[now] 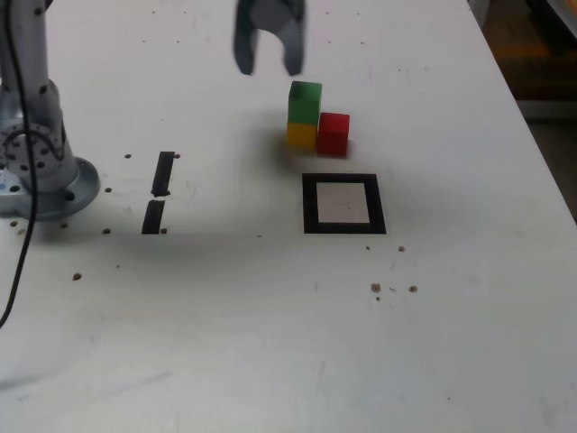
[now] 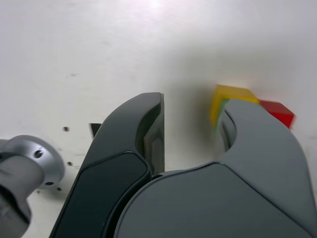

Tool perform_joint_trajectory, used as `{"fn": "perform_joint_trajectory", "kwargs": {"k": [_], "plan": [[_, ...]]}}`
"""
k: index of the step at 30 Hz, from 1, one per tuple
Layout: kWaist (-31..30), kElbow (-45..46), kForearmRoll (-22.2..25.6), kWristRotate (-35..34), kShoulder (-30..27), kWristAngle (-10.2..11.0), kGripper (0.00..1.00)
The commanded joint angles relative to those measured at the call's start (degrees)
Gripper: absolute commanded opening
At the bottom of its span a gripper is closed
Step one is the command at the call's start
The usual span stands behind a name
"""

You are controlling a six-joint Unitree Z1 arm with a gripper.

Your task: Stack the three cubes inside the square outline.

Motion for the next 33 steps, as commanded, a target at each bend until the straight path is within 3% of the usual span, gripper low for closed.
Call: {"fn": "perform_joint_trajectory", "kwargs": {"k": [1,6,8,13,15,21,26,33], "plan": [[2.29,2.36,-0.79,0.64,-0.77,0.19,0.24],[5.89,7.3,-3.88,1.84,-1.29,0.86,0.25],[6.3,8.39,-4.66,1.97,-1.71,1.23,0.31],[6.42,7.07,-4.28,3.88,-4.49,-0.16,0.72],[6.12,5.1,-3.23,4.72,-5.64,-1.52,0.82],[3.27,-1.2,1.28,5.47,-4.14,-5.13,0.87],[0.41,-3.65,1.42,5.53,0.92,-7.86,0.87],[-0.27,-1.9,-1.01,4.98,6.36,-8.32,0.96]]}}
